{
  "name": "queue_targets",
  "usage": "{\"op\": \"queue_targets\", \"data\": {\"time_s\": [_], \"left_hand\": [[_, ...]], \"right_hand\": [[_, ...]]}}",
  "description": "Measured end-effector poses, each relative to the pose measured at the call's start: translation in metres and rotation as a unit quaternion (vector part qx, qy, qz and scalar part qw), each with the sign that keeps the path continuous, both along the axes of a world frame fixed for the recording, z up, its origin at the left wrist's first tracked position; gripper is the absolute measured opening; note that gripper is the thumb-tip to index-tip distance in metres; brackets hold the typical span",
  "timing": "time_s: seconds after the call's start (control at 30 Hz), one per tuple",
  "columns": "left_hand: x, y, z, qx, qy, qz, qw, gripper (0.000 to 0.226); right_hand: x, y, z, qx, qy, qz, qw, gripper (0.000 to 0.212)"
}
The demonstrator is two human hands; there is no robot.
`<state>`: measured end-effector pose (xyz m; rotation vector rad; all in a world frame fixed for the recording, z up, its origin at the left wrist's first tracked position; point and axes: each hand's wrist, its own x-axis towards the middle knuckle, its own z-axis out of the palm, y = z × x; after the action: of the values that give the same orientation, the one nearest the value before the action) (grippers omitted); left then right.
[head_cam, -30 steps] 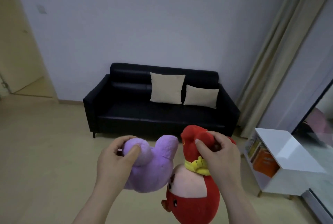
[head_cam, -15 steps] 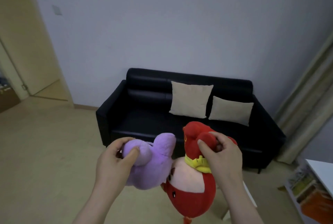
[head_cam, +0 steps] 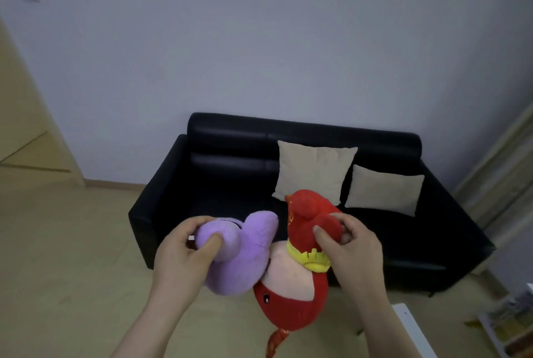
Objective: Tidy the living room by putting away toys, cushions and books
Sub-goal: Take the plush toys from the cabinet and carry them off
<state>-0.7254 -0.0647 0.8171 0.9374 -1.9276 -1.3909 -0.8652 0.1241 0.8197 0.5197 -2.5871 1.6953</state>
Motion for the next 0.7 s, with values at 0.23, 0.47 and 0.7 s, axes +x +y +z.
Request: {"op": "queue_targets", "data": {"time_s": [0.23, 0.47, 0.7], "left_hand": [[-0.11, -0.088, -0.015, -0.016, -0.024, -0.005, 1.0, 0.022], [-0.214, -0.151, -0.018, -0.026, -0.065, -0.005, 0.998, 0.02], [-0.291, -0.219, -0.035, -0.028, -0.1, -0.005, 0.995, 0.016]], "right_hand": [[-0.109, -0.079, -0.017, 0.016, -0.003, -0.032, 0.999, 0.022], [-0.225, -0.146, -0.024, 0.055, -0.017, -0.02, 0.998, 0.016], [-0.312, -0.208, -0.038, 0.073, -0.038, 0.0, 0.997, 0.024]]}}
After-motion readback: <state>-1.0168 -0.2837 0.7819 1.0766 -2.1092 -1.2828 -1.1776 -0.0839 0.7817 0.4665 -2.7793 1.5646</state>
